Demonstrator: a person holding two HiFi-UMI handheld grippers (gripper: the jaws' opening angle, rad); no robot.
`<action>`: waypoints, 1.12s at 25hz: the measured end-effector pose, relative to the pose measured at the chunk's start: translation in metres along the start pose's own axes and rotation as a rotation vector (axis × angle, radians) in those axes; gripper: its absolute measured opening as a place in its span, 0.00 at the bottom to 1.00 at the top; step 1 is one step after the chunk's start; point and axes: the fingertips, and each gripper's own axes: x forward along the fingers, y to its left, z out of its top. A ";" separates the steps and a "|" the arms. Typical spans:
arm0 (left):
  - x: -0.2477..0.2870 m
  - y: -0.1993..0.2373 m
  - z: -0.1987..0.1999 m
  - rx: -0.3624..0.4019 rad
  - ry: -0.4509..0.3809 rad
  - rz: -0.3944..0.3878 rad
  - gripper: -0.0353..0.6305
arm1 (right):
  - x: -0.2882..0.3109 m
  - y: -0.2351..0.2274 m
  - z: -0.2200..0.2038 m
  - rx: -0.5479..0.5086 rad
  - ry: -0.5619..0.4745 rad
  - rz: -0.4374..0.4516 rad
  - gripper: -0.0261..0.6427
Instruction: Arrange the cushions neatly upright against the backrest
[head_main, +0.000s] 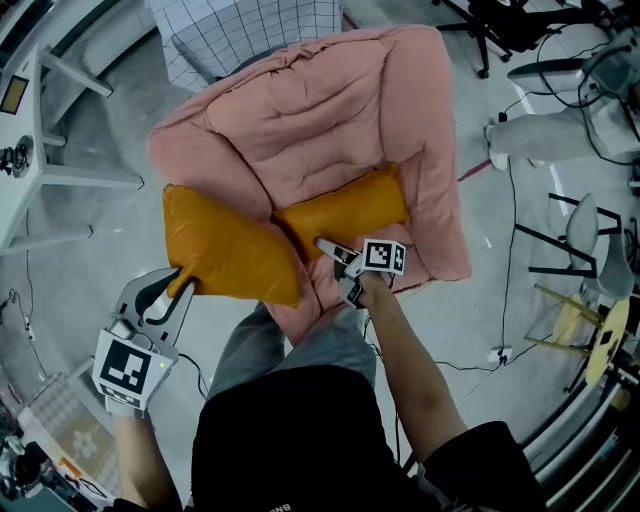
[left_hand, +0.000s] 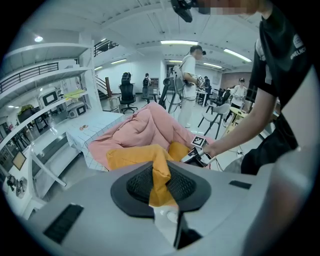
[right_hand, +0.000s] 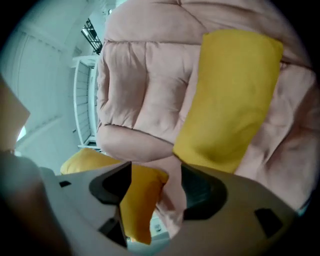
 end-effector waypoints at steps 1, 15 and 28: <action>-0.001 0.000 -0.001 0.002 -0.001 -0.001 0.15 | 0.006 0.009 -0.010 0.012 0.019 0.032 0.49; -0.009 -0.005 -0.022 -0.019 -0.015 -0.020 0.15 | 0.046 0.034 -0.068 0.221 0.056 0.179 0.44; -0.009 -0.024 -0.007 -0.038 -0.081 -0.064 0.15 | 0.010 0.057 -0.026 0.062 -0.083 0.141 0.26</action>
